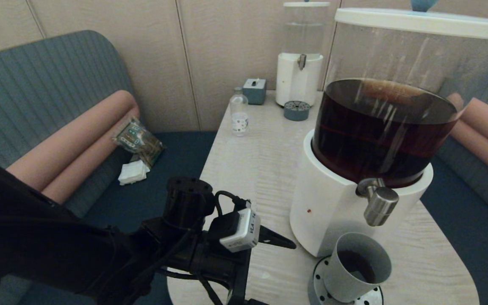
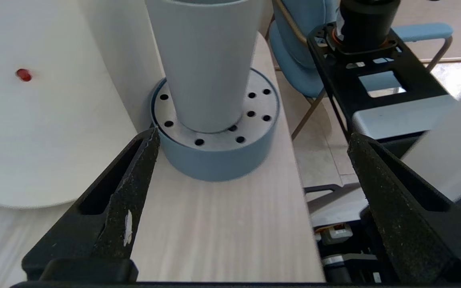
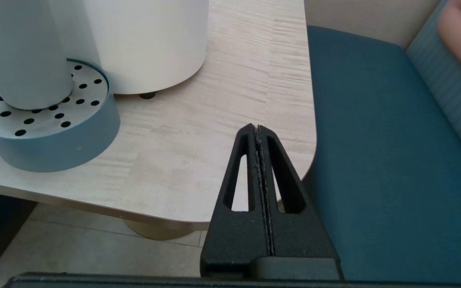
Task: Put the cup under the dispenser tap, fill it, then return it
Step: Place the cup next to the water dispenser
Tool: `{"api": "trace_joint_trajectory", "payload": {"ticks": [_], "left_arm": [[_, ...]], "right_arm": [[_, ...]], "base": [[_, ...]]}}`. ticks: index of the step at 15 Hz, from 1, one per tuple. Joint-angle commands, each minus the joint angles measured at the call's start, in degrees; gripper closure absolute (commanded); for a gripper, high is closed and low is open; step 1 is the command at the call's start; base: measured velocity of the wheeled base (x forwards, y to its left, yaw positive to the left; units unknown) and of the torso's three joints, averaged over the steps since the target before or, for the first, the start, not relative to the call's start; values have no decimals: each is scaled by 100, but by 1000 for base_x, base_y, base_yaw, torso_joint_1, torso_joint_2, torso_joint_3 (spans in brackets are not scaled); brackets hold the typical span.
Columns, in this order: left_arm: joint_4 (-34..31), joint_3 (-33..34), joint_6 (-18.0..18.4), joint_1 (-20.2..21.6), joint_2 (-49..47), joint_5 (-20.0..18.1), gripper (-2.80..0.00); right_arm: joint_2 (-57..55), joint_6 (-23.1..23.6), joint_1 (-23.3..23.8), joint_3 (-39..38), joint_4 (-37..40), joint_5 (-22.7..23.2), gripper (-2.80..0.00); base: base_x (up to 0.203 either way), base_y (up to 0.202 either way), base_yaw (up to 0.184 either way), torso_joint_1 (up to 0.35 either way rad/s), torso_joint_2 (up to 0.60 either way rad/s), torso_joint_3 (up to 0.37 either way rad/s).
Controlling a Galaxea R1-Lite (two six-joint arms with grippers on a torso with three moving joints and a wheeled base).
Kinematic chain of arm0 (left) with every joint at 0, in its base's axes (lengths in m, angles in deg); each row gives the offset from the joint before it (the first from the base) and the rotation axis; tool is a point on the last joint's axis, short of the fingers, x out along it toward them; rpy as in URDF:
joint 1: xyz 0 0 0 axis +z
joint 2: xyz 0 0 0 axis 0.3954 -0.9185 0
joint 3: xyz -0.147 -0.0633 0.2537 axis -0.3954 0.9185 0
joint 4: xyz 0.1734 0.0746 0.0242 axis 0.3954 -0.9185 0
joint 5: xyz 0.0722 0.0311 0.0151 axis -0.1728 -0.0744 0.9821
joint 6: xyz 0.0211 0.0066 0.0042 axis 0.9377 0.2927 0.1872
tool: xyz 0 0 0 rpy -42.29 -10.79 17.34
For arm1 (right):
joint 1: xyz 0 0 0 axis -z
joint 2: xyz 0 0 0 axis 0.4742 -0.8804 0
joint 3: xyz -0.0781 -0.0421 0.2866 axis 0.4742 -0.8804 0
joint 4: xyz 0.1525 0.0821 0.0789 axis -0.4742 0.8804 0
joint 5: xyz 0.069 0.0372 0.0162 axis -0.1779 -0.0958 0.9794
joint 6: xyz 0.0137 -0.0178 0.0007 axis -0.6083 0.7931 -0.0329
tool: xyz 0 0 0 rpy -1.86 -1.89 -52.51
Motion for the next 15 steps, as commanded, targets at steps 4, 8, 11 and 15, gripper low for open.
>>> {"api": "trace_joint_trajectory", "payload": {"ticks": [4,8,11,15], "left_arm": [[26,-227,-32,-112,-389,-10,-280],[24,-327,-230,-178,-463,18,-280],[34,-606,-347,-308,-605,269,-280],[35,-833,-407,-467,-777,525,-280]], "right_arm": [[20,2,2,-62,2,5,0],[20,2,-5,-62,2,5,0],[20,2,-2,-62,2,5,0],[20,2,-5,-61,2,5,0]], "base": [[0,0,0,0,0,0],[0,0,0,0,0,0],[0,0,0,0,0,0],[0,0,0,0,0,0]]}}
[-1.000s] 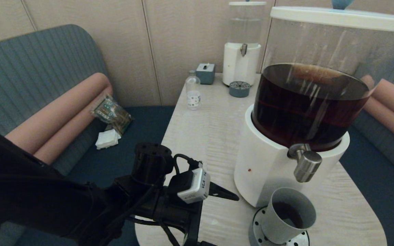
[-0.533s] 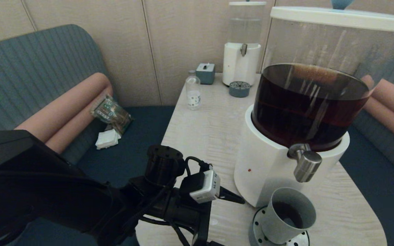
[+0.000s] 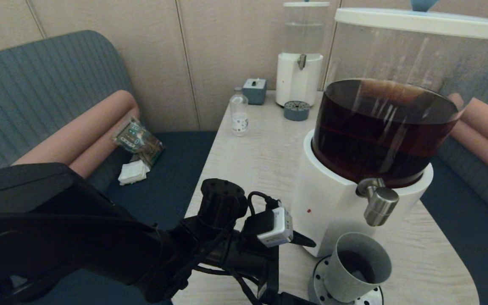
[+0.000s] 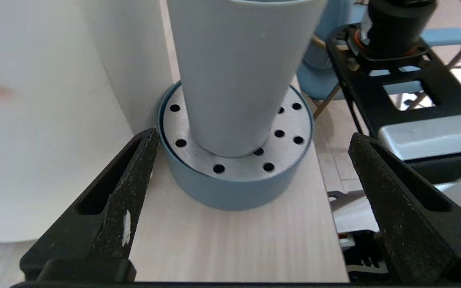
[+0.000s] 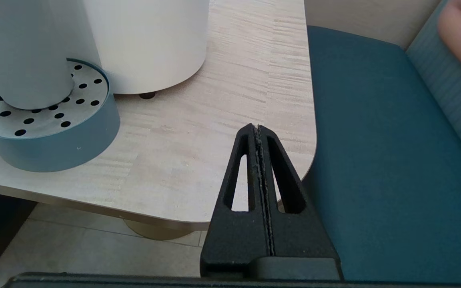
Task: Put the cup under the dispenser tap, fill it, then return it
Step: Place the cup next to the water dispenser
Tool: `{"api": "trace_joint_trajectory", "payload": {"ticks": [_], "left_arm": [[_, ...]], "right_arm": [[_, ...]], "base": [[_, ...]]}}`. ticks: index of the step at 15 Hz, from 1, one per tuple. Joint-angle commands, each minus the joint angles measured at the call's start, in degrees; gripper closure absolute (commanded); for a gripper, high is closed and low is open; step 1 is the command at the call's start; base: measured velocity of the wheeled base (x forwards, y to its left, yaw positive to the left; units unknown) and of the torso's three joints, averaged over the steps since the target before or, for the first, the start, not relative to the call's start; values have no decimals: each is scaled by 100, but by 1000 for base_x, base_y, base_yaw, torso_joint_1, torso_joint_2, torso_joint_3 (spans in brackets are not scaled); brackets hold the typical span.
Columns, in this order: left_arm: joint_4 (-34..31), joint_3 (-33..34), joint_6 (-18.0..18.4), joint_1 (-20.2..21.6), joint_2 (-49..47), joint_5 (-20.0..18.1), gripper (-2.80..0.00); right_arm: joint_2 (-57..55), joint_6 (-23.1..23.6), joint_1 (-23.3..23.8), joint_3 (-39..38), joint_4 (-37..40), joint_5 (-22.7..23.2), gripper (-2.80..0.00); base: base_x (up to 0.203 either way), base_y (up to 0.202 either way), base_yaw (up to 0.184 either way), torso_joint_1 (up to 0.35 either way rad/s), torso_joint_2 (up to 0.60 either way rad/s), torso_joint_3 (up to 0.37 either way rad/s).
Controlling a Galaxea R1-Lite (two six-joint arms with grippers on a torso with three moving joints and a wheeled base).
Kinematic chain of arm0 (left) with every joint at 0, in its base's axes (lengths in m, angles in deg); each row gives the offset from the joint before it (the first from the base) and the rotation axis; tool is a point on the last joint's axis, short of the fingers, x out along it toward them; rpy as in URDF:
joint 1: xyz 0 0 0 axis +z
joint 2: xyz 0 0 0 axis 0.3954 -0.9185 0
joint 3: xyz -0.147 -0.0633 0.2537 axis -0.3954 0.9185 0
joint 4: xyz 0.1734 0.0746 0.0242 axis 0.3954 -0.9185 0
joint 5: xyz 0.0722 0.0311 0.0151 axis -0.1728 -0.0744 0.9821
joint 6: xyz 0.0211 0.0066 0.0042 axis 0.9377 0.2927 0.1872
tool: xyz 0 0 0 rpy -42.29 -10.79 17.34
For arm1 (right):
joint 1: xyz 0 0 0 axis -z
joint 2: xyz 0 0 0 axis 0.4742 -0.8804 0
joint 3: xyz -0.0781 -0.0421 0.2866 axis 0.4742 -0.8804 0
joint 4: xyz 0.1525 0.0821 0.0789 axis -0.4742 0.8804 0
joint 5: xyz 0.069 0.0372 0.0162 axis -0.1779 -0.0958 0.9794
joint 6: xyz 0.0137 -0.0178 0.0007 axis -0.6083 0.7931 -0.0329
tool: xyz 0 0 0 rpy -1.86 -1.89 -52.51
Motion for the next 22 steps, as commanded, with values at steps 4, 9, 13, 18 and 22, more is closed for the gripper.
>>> {"api": "trace_joint_trajectory", "payload": {"ticks": [4,9,13,18,22], "left_arm": [[23,-145,9,-75,-182,37,-280],[23,-370,-157,-172,-204,232,-280],[31,-501,-175,-279,-353,241,-280],[31,-625,-184,-395,-447,241,-280],[31,-630,-192,-515,-474,286,-280]], "right_arm": [[20,4,2,-62,0,3,0],[20,4,2,-62,0,3,0],[20,8,-3,-62,0,3,0],[20,4,2,-62,0,3,0],[20,4,-5,-62,0,3,0]], "base": [[0,0,0,0,0,0],[0,0,0,0,0,0],[0,0,0,0,0,0],[0,0,0,0,0,0],[0,0,0,0,0,0]]}}
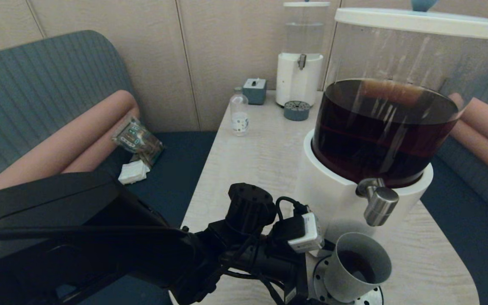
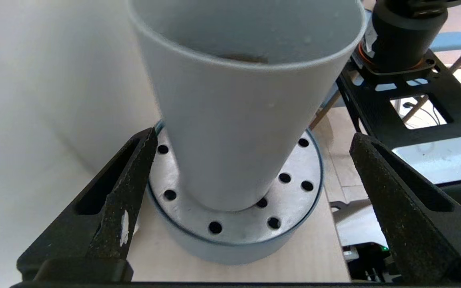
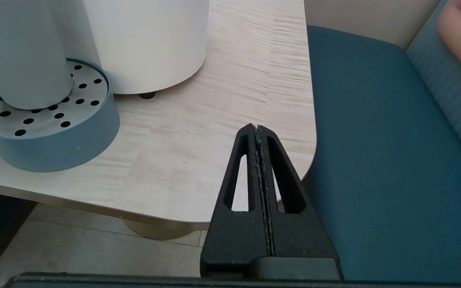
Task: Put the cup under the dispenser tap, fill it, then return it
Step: Place the cup next to the water dispenser
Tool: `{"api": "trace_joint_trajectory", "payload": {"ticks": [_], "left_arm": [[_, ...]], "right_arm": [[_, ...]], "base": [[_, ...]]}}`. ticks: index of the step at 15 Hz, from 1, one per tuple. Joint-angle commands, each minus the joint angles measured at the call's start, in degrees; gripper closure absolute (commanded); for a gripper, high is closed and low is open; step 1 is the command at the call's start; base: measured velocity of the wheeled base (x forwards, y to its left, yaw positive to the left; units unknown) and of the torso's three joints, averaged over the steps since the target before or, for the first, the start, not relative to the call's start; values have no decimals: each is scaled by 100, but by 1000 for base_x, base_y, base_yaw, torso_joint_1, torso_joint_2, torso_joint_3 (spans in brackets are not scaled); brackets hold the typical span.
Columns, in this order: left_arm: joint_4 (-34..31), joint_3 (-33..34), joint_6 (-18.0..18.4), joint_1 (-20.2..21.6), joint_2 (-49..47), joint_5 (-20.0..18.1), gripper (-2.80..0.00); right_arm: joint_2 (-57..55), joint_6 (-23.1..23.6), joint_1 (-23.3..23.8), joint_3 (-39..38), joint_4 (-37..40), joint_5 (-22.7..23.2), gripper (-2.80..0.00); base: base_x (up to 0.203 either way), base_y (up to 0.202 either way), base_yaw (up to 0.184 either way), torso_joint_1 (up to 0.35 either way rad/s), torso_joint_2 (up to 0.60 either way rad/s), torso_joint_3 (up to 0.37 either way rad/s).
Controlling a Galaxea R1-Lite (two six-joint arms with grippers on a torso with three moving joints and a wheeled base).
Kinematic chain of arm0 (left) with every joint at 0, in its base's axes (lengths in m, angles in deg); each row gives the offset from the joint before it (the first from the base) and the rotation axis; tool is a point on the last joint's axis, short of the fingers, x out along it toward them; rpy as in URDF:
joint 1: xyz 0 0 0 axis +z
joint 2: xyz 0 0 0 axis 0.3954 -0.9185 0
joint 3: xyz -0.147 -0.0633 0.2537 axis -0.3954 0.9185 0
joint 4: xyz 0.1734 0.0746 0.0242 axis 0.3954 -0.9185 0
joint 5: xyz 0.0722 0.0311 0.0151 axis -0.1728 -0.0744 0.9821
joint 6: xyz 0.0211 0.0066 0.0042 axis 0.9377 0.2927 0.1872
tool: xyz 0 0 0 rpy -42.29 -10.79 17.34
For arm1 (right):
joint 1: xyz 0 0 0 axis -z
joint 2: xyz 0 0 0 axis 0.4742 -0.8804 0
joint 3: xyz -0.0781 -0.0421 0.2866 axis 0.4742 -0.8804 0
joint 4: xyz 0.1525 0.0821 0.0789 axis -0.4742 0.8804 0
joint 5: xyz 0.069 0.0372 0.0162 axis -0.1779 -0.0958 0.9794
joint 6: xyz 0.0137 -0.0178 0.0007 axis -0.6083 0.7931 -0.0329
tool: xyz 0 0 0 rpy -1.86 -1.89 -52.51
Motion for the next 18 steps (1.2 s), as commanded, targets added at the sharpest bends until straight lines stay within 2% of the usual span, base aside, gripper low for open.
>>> {"api": "trace_joint_trajectory", "payload": {"ticks": [1,7,10,18], "left_arm": [[25,-2,-7,-55,-17,9,-280],[25,-28,-33,-187,-123,37,-280],[121,-93,-46,-304,-148,254,-280],[131,-353,-51,-476,-386,282,-280]], "right_arm": [[20,4,2,-61,2,5,0],[20,4,-6,-61,2,5,0],[20,4,2,-62,2,5,0],[20,12,2,-61,2,5,0]], "base": [[0,0,0,0,0,0],[0,0,0,0,0,0],[0,0,0,0,0,0],[0,0,0,0,0,0]]}}
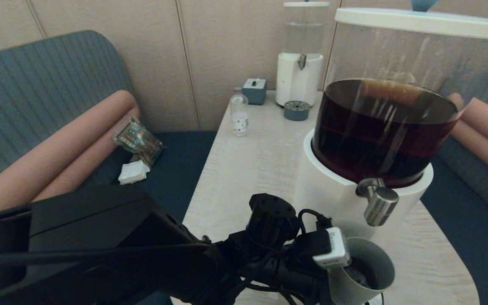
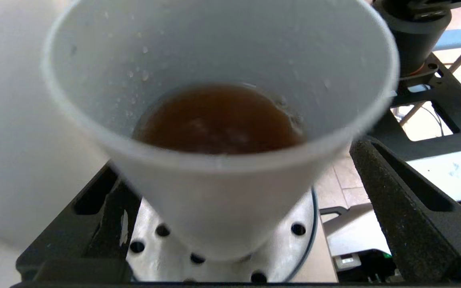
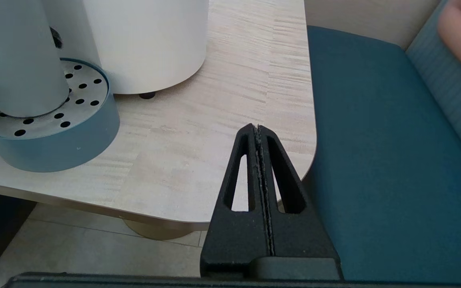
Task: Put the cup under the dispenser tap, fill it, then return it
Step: Place the cup next to the water dispenser
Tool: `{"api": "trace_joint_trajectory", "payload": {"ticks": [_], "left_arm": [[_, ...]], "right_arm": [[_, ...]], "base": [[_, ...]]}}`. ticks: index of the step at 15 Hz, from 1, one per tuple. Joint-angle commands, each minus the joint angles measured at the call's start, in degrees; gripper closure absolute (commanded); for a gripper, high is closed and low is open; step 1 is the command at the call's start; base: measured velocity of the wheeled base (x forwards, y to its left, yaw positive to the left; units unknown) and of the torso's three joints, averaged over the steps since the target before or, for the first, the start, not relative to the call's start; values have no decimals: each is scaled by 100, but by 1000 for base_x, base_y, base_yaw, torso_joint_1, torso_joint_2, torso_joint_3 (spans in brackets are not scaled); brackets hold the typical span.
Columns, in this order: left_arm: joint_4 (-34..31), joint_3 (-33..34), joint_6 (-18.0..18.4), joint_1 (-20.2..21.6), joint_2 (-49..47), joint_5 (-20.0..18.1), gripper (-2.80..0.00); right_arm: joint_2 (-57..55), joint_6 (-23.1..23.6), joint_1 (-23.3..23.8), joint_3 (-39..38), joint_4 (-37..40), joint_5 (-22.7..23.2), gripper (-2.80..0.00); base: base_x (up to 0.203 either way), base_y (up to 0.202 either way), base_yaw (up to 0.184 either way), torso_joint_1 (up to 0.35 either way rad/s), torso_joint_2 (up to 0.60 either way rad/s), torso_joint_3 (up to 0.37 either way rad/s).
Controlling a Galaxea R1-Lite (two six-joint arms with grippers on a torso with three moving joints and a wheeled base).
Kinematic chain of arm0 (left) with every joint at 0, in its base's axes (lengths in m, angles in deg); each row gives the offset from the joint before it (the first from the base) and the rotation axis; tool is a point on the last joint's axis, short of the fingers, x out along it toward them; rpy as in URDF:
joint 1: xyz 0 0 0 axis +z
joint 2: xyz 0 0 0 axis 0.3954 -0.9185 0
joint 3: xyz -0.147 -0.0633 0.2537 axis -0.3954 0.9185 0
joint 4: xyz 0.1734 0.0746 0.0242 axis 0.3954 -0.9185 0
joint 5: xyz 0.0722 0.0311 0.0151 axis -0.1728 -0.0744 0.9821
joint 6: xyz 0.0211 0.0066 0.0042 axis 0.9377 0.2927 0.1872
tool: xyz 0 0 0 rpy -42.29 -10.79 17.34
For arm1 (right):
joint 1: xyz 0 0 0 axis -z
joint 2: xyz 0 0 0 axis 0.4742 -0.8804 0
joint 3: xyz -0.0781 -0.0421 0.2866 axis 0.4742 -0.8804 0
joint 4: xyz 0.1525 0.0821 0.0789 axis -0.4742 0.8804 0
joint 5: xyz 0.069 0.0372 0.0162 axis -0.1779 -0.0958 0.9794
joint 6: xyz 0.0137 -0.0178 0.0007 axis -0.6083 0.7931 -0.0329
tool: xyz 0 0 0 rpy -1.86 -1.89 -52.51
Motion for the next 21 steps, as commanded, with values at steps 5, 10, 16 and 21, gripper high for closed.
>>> {"api": "trace_joint_trajectory", "payload": {"ticks": [5,10,16,21], "left_arm": [[25,-93,13,-49,-119,1,-280],[39,-251,13,-73,-212,89,-280],[210,-251,-198,-125,-204,159,0],[218,-211,-215,-160,-139,198,0]], "right_arm": [[20,2,-6,-58,0,2,0],[20,2,2,-55,0,2,0],[20,2,2,-62,0,2,0],[20,2,-6,-61,0,2,0]], "base": [[0,0,0,0,0,0],[0,0,0,0,0,0],[0,0,0,0,0,0],[0,0,0,0,0,0]]}}
